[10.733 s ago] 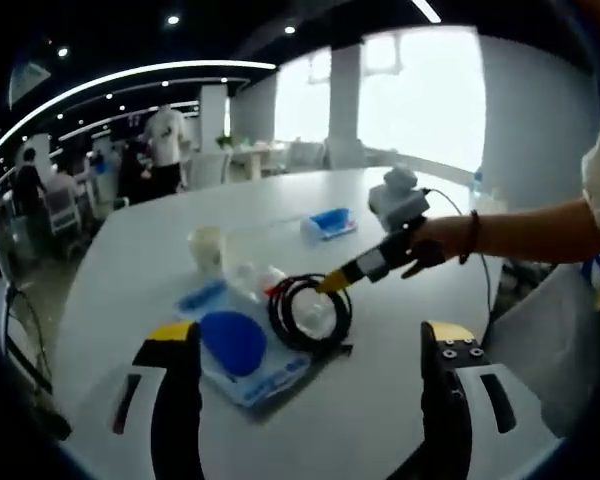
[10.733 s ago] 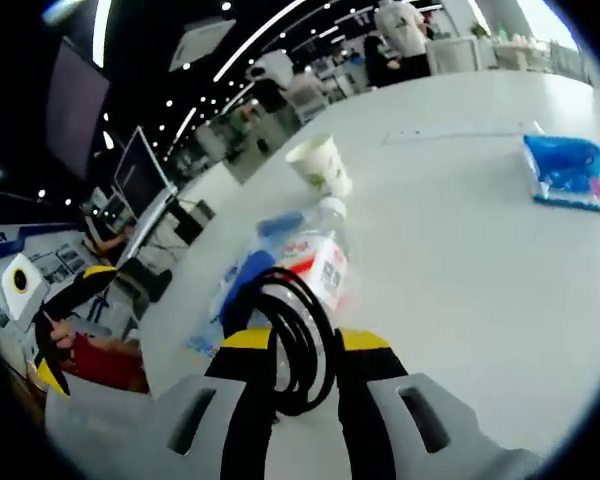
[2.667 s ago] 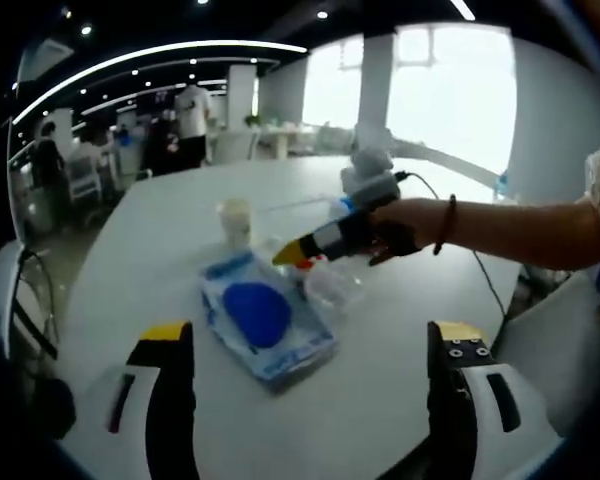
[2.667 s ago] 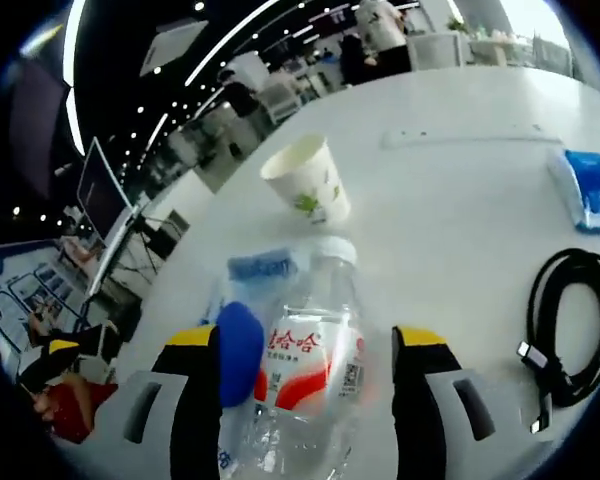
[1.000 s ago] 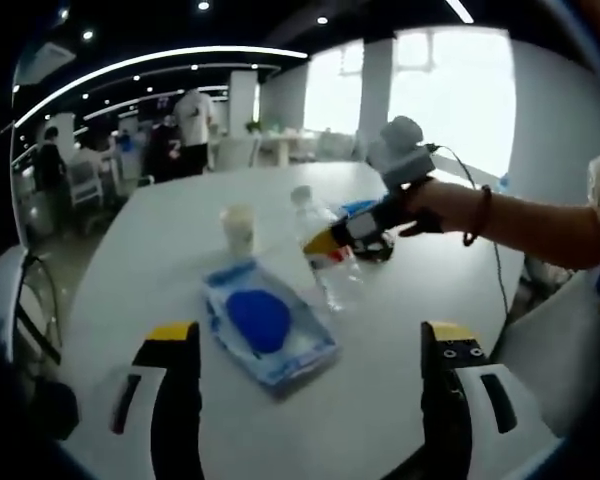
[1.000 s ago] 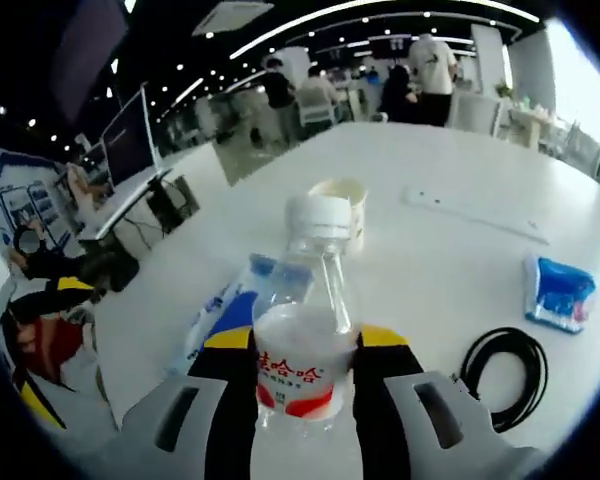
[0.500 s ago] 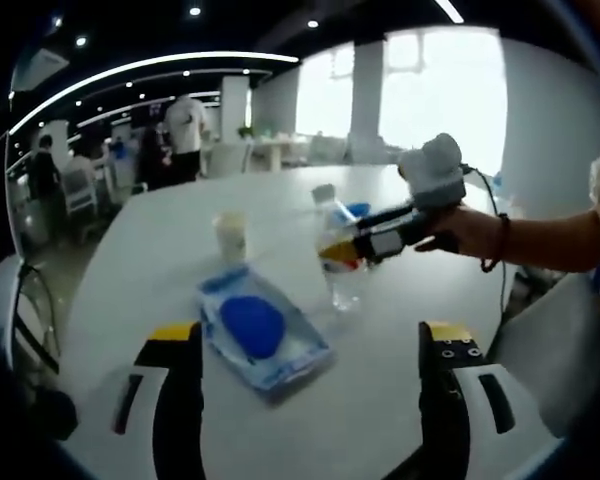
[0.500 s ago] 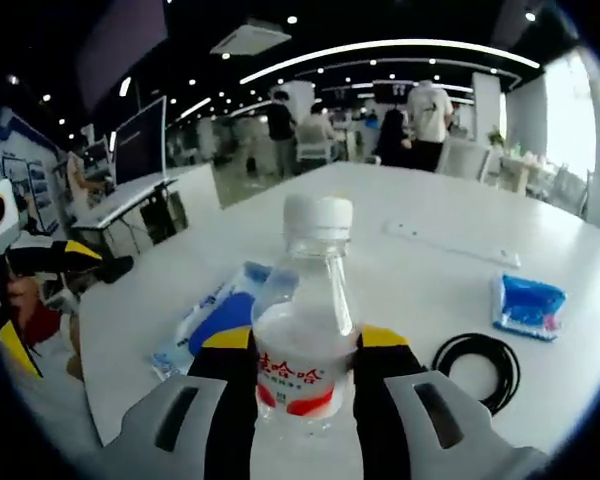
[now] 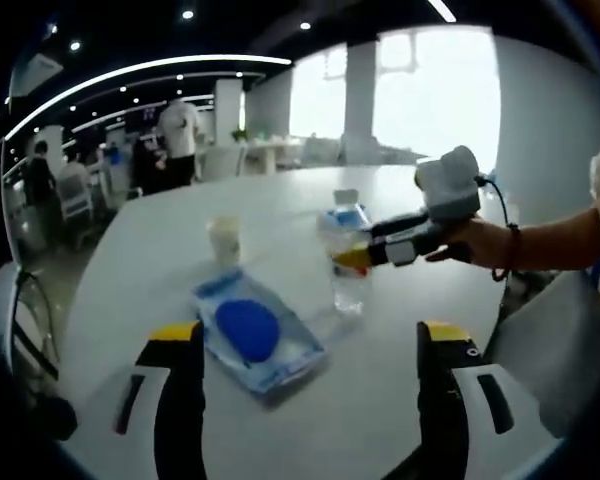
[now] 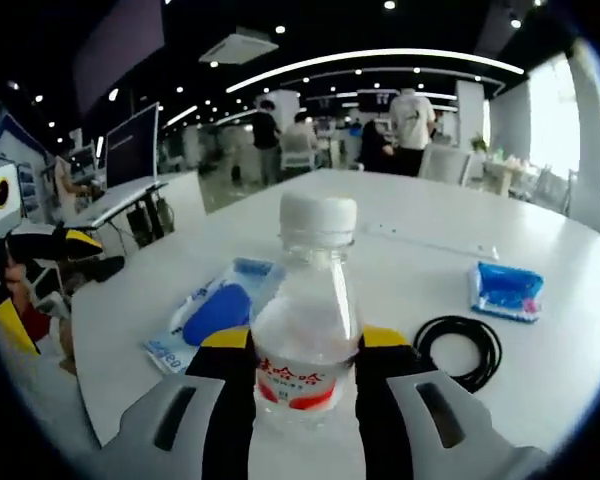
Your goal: Arrange the tabletop items into an orderly group along one side of the table until the central work area is clear of visible clutter.
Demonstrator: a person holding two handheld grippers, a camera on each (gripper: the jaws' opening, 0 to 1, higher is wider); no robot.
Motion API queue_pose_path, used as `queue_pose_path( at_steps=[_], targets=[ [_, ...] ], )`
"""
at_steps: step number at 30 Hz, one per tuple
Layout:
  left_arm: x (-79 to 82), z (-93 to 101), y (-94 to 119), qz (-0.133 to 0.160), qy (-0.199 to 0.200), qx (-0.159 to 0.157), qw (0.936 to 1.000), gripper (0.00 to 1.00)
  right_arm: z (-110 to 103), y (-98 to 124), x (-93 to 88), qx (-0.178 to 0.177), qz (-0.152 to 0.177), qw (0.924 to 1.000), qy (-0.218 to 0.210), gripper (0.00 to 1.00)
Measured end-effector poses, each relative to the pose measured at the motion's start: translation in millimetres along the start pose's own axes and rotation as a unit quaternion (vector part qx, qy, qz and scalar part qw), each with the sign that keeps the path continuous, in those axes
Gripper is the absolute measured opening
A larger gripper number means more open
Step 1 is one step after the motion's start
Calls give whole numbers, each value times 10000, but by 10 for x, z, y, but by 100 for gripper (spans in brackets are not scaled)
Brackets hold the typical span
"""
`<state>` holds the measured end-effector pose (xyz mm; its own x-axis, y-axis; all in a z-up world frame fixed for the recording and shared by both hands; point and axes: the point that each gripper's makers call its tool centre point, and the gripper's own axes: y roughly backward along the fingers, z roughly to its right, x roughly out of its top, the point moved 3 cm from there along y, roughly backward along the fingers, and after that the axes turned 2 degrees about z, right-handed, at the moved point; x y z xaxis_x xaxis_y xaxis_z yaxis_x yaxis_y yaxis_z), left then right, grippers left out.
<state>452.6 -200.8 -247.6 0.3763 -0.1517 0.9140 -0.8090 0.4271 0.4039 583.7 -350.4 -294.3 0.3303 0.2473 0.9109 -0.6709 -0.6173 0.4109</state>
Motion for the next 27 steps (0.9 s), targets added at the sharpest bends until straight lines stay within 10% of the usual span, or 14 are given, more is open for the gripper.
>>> queue_pose_path(
  at_steps=[27],
  targets=[
    [14, -21, 23, 50, -24, 97, 9999, 83, -128, 200, -149, -217, -754, 9964, 319, 38]
  ],
)
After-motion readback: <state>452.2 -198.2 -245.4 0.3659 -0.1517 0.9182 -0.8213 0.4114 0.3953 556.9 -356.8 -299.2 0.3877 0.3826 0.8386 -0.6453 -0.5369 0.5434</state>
